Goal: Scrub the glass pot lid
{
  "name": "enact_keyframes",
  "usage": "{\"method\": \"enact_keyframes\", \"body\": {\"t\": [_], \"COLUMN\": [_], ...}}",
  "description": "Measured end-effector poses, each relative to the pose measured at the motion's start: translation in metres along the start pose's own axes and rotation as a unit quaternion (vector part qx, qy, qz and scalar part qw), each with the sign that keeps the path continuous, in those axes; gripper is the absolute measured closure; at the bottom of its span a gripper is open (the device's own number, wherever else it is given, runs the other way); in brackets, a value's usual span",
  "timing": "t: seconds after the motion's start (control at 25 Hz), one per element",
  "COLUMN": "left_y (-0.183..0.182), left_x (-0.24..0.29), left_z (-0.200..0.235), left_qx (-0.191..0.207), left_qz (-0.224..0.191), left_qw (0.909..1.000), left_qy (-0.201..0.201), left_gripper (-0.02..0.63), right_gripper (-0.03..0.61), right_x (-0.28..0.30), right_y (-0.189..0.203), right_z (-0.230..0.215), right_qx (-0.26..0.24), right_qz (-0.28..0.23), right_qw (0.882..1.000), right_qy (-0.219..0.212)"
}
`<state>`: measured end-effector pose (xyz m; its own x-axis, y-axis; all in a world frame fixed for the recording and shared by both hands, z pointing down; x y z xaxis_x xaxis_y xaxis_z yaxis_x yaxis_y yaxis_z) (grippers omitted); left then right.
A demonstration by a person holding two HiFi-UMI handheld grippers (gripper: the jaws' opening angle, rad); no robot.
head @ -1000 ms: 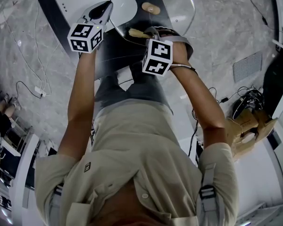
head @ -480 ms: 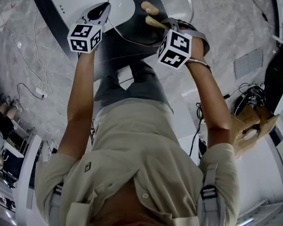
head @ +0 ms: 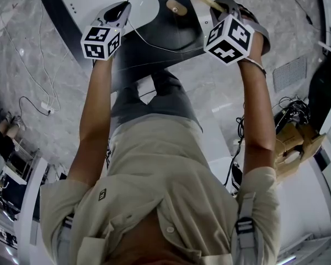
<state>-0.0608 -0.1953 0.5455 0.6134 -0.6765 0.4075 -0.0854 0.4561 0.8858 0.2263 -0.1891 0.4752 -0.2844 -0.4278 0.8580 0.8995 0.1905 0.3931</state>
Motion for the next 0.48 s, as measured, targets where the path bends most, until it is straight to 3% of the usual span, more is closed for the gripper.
{"method": "enact_keyframes", "body": {"t": [0.48], "left_y": [0.0014], "left_x": [-0.0025], "left_z": [-0.0023], "left_qx": [-0.003], "left_qz": [0.000], "left_qw": [1.0000], "left_qy": [0.004], "left_gripper": [0.584], "right_gripper": [0.526], "right_x": [0.0004], "right_y": [-0.0013], "right_z": [-0.0028], "right_qx": [0.012], "right_qz": [0.002], "right_qw": [1.000], "right_qy": [0.007]}}
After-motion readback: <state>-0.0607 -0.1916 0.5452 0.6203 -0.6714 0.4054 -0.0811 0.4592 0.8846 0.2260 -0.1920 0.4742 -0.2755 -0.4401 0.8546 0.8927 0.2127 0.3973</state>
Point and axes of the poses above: the fingertips, and each gripper's own axes: x forward along the fingers, z to its left, y out of its underside, the point moved 8 cm from there along -x, backward along the fingers, and after that the axes turned 12 degrees about -z, right-handed, at the moved point
